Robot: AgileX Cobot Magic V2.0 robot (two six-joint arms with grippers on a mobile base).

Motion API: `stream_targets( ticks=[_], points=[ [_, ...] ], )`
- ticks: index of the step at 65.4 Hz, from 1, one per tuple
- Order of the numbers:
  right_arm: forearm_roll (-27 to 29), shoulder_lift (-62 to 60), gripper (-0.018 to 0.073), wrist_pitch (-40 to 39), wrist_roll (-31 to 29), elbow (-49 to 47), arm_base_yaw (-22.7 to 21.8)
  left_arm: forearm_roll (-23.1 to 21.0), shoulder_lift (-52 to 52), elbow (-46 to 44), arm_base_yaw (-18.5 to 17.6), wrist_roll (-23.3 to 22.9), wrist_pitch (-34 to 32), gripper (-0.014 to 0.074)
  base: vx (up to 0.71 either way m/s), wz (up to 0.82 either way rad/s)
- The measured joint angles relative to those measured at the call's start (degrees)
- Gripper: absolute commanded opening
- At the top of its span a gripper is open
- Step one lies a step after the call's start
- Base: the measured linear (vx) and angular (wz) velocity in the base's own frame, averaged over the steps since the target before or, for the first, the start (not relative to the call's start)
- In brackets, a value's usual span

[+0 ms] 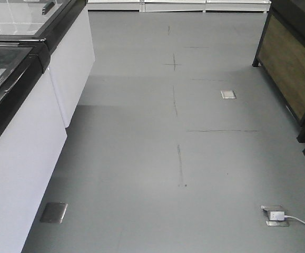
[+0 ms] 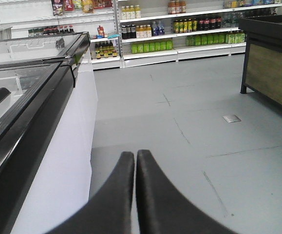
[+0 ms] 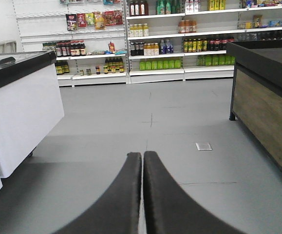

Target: Left arm holds basket, right arm returns cookies

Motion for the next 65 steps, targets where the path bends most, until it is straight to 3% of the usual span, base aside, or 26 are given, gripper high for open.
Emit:
stream_targets(
  ticks=[36, 52, 65],
  points=[
    [0.00, 0.00, -0.0009, 0.00, 0.00, 0.00, 0.00, 0.00, 0.00, 0.00, 0.00, 0.00, -0.21, -0.0006, 0.00, 0.00],
    [0.00, 0.00, -0.0009, 0.00, 0.00, 0.00, 0.00, -1.41, 0.00, 0.00, 0.00, -7.87, -8.51, -0.0006, 0.00, 0.00],
    [0.00, 0.00, -0.0009, 0.00, 0.00, 0.00, 0.00, -1.57, 4.25, -4.00, 0.00, -9.00, -9.46, -0.0006, 0.00, 0.00]
  ],
)
